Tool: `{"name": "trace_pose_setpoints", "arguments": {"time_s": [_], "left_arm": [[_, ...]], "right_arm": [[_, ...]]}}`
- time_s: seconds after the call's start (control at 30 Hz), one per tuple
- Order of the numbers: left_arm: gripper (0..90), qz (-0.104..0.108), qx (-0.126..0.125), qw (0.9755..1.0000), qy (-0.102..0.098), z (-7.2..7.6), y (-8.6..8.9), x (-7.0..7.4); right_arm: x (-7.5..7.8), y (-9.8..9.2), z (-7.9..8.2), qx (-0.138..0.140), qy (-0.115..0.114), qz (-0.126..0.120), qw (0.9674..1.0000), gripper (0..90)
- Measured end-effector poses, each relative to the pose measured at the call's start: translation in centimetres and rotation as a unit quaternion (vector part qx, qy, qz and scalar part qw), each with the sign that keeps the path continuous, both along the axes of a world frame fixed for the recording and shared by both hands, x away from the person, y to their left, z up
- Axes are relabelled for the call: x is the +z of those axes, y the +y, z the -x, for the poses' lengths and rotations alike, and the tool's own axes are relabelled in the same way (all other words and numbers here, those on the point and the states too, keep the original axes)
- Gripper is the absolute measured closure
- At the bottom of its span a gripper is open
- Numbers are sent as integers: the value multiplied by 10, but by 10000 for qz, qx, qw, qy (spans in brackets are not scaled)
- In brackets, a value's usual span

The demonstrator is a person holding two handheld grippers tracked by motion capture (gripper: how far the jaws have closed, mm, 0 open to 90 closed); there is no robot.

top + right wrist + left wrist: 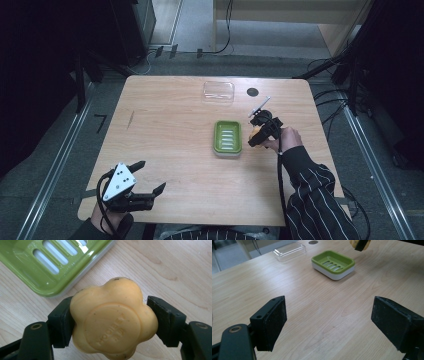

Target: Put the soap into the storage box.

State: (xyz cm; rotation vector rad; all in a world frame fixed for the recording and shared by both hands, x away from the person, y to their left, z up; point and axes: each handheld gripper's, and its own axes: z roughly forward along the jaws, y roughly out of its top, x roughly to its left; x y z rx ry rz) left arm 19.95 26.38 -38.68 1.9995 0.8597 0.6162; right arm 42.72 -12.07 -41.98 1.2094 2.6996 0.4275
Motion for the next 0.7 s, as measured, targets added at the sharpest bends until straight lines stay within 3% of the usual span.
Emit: {"name": "trace_pose_setpoints", "arguments": {"time_s": [0.3,0.7], "left_arm": [[136,-15,-20,10000,13,0,0,0],[136,11,25,10000,14,0,2,0]], "right_arm": [[11,4,2,52,-269,-126,9995,277],[20,11,3,158,-444,-245,9986,278]]}}
